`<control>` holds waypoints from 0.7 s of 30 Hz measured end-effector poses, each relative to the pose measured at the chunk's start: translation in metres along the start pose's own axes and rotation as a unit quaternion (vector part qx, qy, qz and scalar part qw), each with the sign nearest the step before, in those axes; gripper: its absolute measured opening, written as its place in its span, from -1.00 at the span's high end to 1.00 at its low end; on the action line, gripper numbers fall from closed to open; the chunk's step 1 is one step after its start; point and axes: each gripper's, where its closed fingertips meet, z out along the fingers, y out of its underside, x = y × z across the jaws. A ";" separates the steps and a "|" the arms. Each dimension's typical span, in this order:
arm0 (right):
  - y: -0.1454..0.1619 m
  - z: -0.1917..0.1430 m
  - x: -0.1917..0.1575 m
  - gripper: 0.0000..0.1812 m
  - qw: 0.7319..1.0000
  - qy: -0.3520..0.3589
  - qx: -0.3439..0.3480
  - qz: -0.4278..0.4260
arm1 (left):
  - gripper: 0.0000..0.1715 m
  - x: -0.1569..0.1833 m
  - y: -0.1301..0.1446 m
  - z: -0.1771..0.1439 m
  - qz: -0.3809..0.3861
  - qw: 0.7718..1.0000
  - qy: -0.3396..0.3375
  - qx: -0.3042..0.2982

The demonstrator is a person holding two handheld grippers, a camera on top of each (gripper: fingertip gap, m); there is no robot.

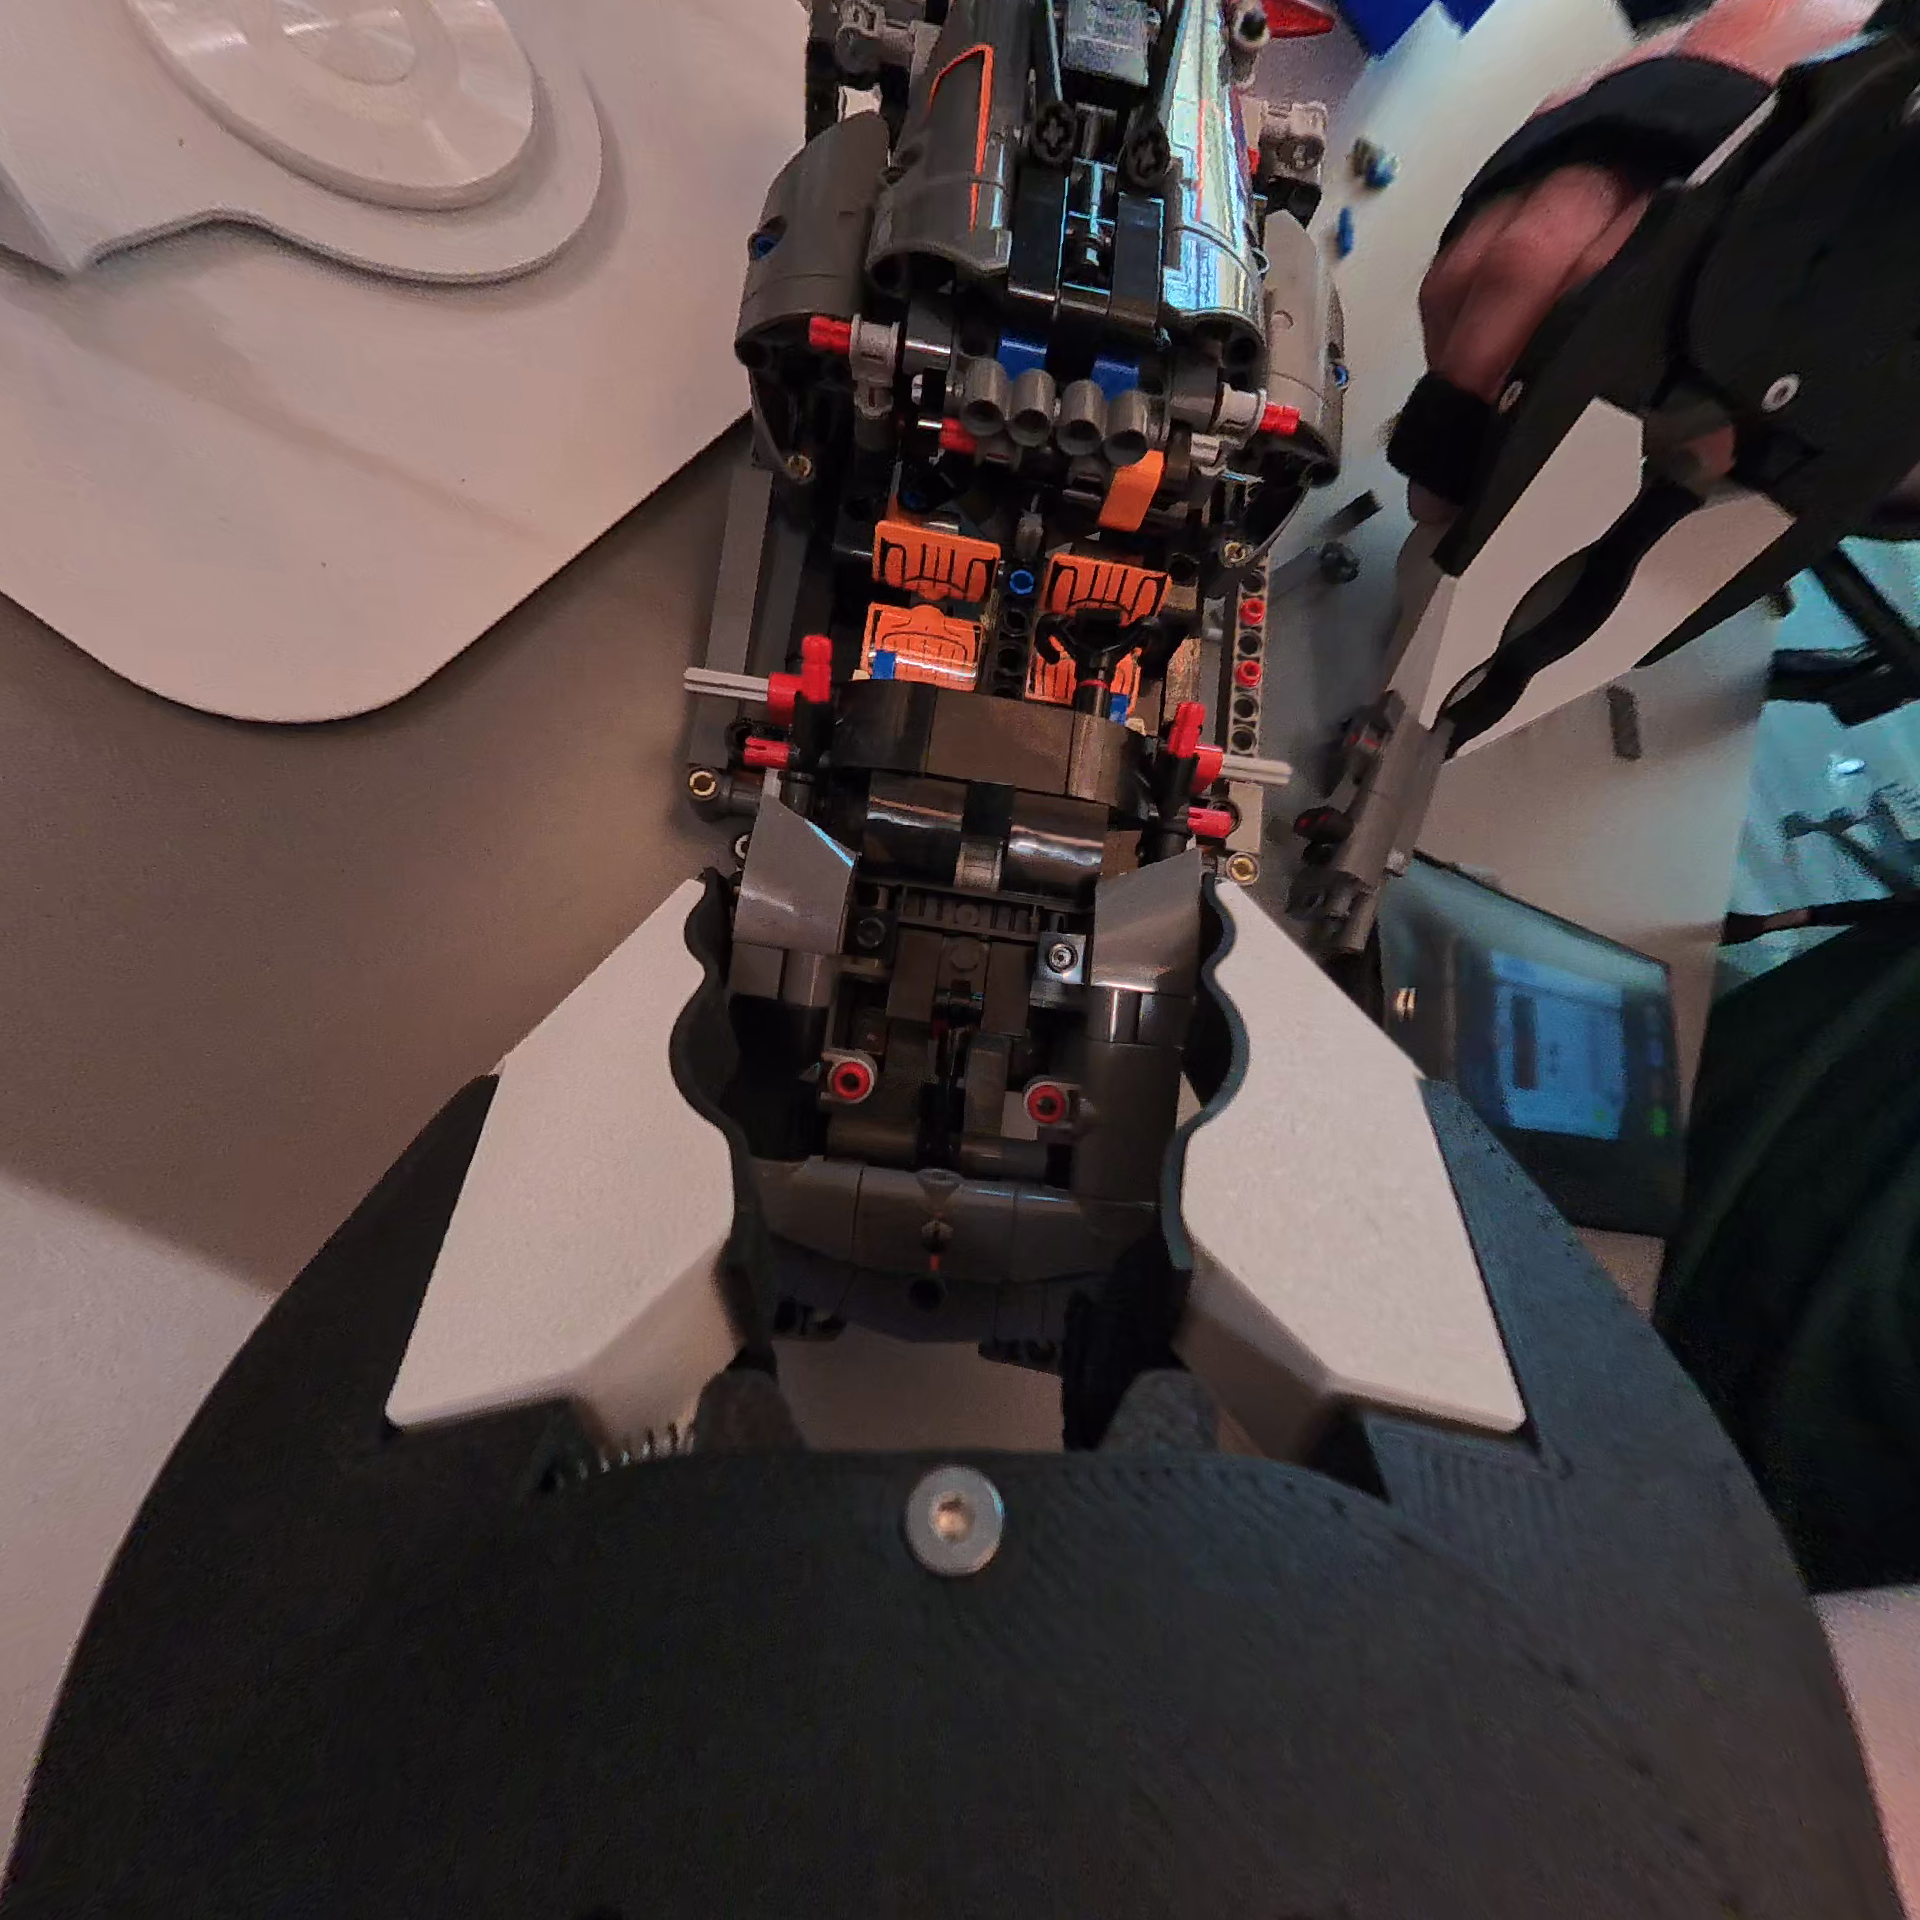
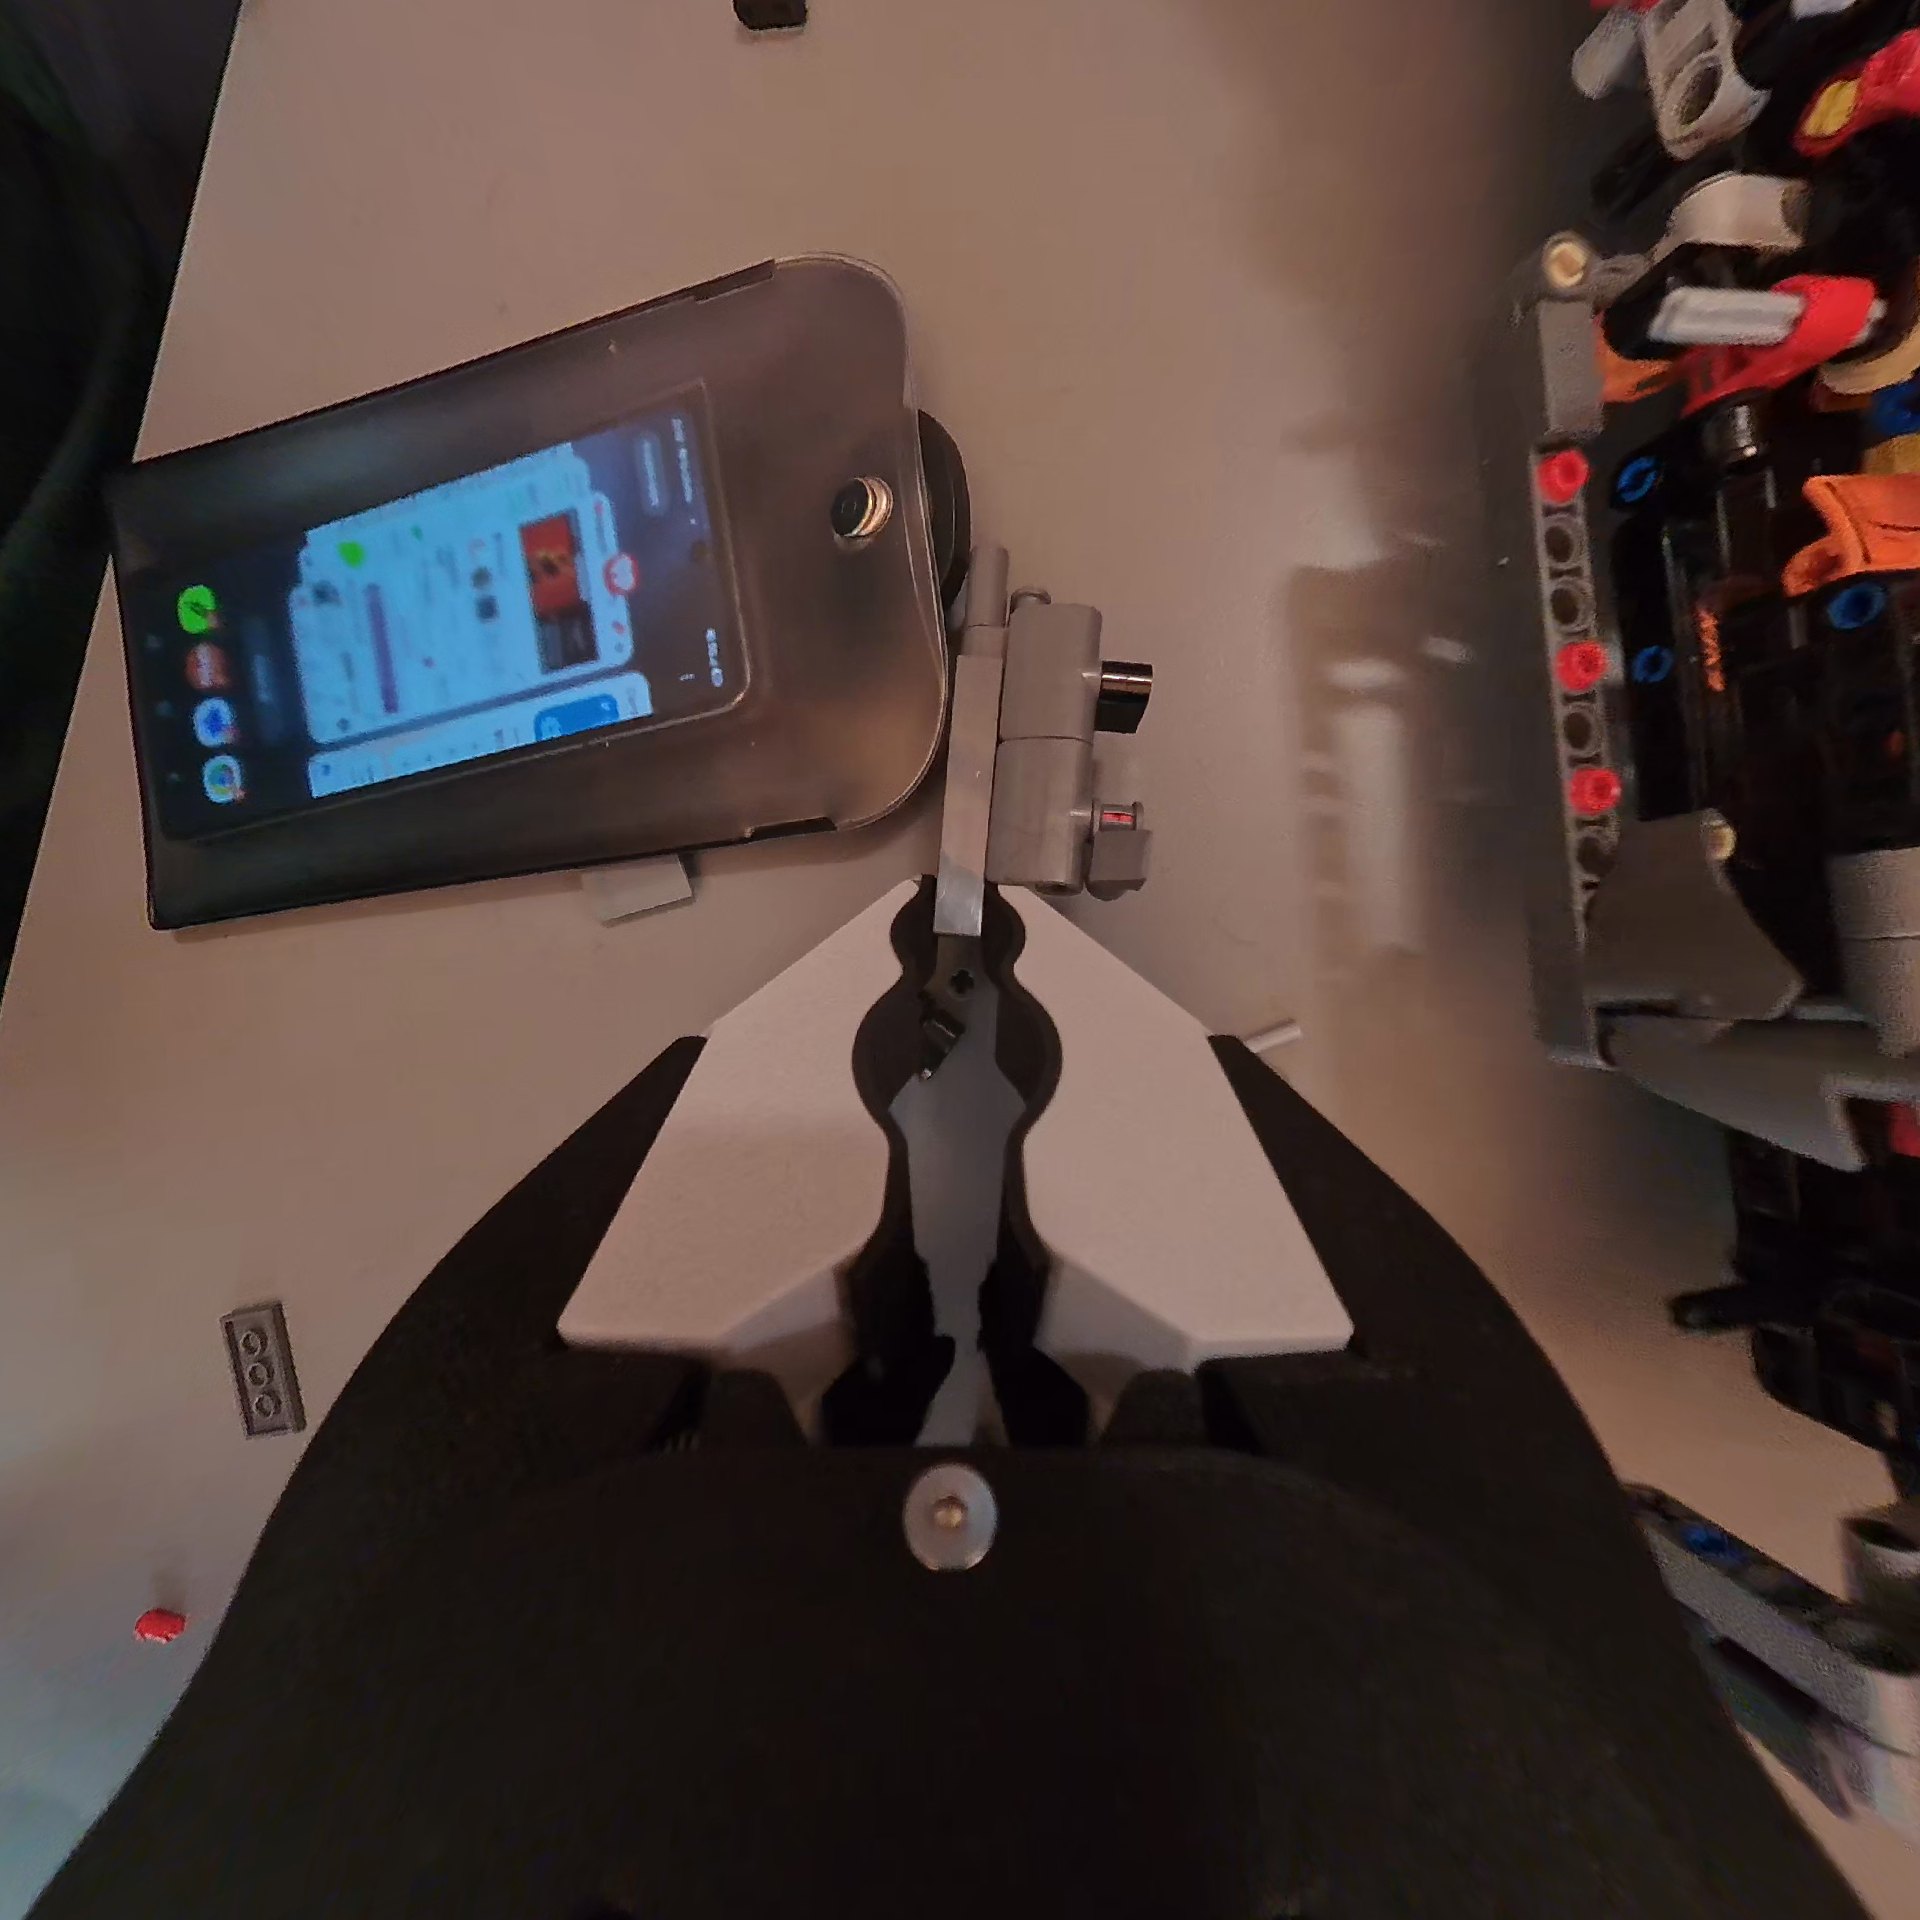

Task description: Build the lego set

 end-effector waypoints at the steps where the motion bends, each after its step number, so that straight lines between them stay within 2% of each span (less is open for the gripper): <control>1: 0.000 0.000 0.000 0.95 1.000 0.000 0.000 0.000 | -0.01 0.000 0.001 0.001 0.011 1.000 -0.007 -0.005; 9: 0.002 0.000 0.000 0.95 1.000 -0.003 -0.001 0.003 | 0.00 0.000 0.008 0.009 0.090 0.994 -0.051 -0.046; 12: 0.002 0.000 0.000 0.95 1.000 -0.004 -0.001 0.003 | 0.10 0.001 0.006 0.011 0.092 0.994 -0.048 -0.040; 21: 0.002 -0.001 0.000 0.95 1.000 -0.006 -0.002 0.004 | 0.03 0.000 0.005 0.011 0.109 0.990 -0.070 -0.048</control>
